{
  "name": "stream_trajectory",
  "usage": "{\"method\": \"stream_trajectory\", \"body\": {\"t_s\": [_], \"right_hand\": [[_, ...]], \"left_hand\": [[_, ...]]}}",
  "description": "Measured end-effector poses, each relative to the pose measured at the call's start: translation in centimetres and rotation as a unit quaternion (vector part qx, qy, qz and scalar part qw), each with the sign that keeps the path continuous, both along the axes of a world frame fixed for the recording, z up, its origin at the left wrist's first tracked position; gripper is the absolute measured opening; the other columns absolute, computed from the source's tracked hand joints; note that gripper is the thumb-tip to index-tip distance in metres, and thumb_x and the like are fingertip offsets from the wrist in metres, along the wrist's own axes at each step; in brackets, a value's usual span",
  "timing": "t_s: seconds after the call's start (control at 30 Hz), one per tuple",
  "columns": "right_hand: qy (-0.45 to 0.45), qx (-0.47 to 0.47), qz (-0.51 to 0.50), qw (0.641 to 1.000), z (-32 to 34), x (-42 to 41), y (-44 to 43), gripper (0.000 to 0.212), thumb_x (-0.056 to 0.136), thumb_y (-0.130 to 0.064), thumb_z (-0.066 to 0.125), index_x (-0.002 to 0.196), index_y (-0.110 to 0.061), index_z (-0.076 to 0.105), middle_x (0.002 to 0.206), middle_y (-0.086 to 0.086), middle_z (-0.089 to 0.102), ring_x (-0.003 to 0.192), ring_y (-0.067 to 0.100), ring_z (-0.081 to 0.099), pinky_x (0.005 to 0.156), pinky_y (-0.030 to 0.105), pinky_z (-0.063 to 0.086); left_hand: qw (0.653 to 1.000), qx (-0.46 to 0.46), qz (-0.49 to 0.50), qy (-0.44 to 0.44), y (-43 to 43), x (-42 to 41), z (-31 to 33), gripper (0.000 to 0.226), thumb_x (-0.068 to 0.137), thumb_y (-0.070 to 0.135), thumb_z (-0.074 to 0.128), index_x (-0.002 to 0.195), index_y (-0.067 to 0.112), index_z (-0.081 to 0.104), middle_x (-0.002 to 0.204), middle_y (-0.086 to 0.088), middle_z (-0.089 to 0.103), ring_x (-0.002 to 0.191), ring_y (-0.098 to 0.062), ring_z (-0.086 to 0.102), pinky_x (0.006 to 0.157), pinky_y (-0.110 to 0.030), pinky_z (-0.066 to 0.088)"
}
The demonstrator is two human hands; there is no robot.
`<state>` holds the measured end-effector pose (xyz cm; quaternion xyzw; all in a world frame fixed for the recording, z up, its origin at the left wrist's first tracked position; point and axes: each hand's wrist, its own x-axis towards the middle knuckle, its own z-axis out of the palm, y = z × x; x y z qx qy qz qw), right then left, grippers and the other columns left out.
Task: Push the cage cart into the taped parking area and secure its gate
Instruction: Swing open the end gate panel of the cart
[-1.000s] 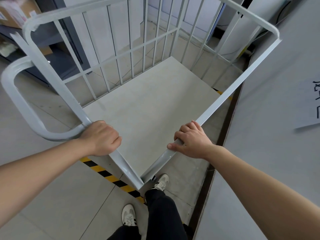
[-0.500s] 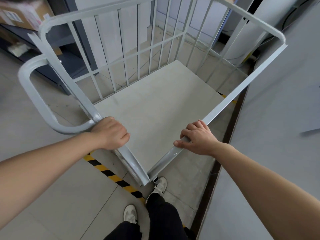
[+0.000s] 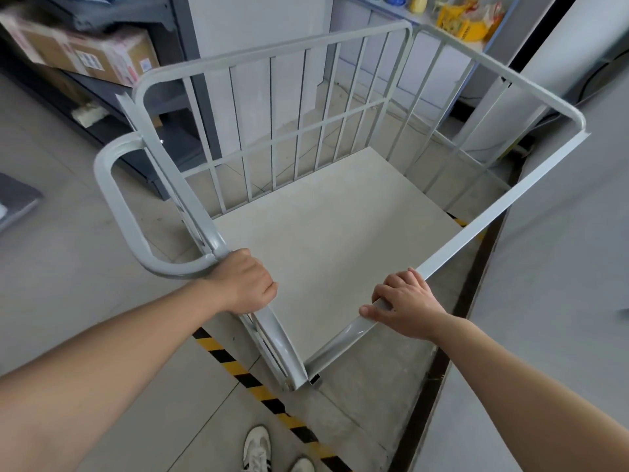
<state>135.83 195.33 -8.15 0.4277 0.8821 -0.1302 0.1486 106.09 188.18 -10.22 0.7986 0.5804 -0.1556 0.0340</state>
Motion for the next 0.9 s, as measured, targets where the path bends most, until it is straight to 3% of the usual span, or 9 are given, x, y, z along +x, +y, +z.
{"method": "stream_trajectory", "body": {"t_s": [0.13,0.23,0.37,0.4,0.53,0.63,0.77,0.83,0.9], "right_hand": [[0.007,0.005,0.003,1.000,-0.1,0.0,-0.1,0.095,0.057,-0.088,-0.001,0.104,-0.031,0.059,0.103,-0.008,0.045,0.123,0.018,0.029,0.114,0.037,0.001],[0.000,0.013,0.002,1.000,0.0,-0.1,-0.4,0.099,0.055,-0.091,-0.004,0.104,-0.032,0.059,0.112,-0.006,0.051,0.125,0.018,0.029,0.115,0.037,0.002],[-0.018,0.015,-0.011,1.000,0.3,-0.4,-0.6,0.058,0.080,-0.075,0.028,0.103,-0.031,0.059,0.112,-0.007,0.052,0.126,0.016,0.030,0.114,0.036,0.003],[-0.024,0.011,-0.013,1.000,0.3,-0.5,-0.6,0.058,0.080,-0.076,0.029,0.102,-0.032,0.059,0.111,-0.008,0.051,0.124,0.015,0.031,0.114,0.035,0.006],[-0.027,0.022,-0.023,0.999,0.7,-1.0,-0.4,0.097,0.048,-0.094,-0.009,0.093,-0.037,0.056,0.106,-0.012,0.051,0.115,0.011,0.033,0.109,0.032,0.016],[-0.052,0.014,-0.060,0.997,1.1,-2.0,-0.7,0.093,0.044,-0.097,-0.006,0.085,-0.037,0.053,0.103,-0.014,0.051,0.113,0.011,0.032,0.102,0.026,0.020],[-0.092,-0.024,-0.155,0.983,2.0,-6.2,-0.5,0.093,0.043,-0.091,-0.009,0.073,-0.031,0.055,0.094,-0.009,0.057,0.109,0.016,0.043,0.096,0.028,0.031],[-0.067,-0.057,-0.186,0.979,1.7,-10.1,-0.1,0.098,0.052,-0.092,-0.005,0.082,-0.028,0.062,0.092,-0.007,0.064,0.102,0.017,0.054,0.091,0.031,0.038],[-0.003,-0.096,-0.222,0.970,1.5,-15.6,-0.2,0.077,0.078,-0.079,0.019,0.090,-0.018,0.065,0.094,0.001,0.069,0.093,0.020,0.060,0.084,0.033,0.046]], "left_hand": [[1.000,-0.009,0.018,-0.001,-0.2,0.4,0.6,0.046,0.097,0.029,0.022,0.061,0.016,0.047,0.064,0.001,0.051,0.076,-0.023,0.055,0.081,-0.036,0.035],[0.999,-0.032,0.037,-0.006,-0.4,0.5,1.1,0.050,0.099,0.032,0.021,0.067,0.014,0.054,0.071,-0.001,0.056,0.077,-0.020,0.050,0.087,-0.037,0.035],[0.990,-0.114,0.044,-0.077,0.0,-0.6,1.9,0.047,0.101,0.047,0.022,0.097,0.023,0.062,0.108,-0.001,0.059,0.100,-0.018,0.047,0.103,-0.039,0.029],[0.988,-0.120,0.045,-0.088,0.1,-1.6,2.0,0.047,0.100,0.050,0.023,0.109,0.024,0.061,0.114,0.000,0.057,0.110,-0.017,0.046,0.106,-0.039,0.026],[0.992,-0.089,0.046,-0.070,1.0,-9.0,2.8,0.049,0.100,0.052,0.025,0.137,0.028,0.045,0.139,0.003,0.046,0.136,-0.016,0.031,0.117,-0.039,0.006],[0.996,-0.073,0.048,-0.037,3.0,-15.1,3.4,0.056,0.098,0.054,0.026,0.148,0.029,0.028,0.155,0.004,0.028,0.145,-0.015,0.015,0.120,-0.042,-0.003],[0.995,-0.085,0.042,-0.021,6.6,-21.1,4.0,0.057,0.097,0.055,0.030,0.150,0.032,0.025,0.158,0.005,0.023,0.147,-0.014,0.012,0.119,-0.041,-0.007],[0.995,-0.090,0.032,-0.022,8.1,-23.3,4.1,0.057,0.097,0.055,0.032,0.149,0.032,0.026,0.157,0.006,0.026,0.146,-0.014,0.014,0.119,-0.042,-0.007],[0.995,-0.088,0.024,-0.029,9.4,-25.3,3.9,0.057,0.096,0.056,0.033,0.148,0.033,0.028,0.155,0.008,0.030,0.146,-0.015,0.016,0.117,-0.043,-0.009]]}}
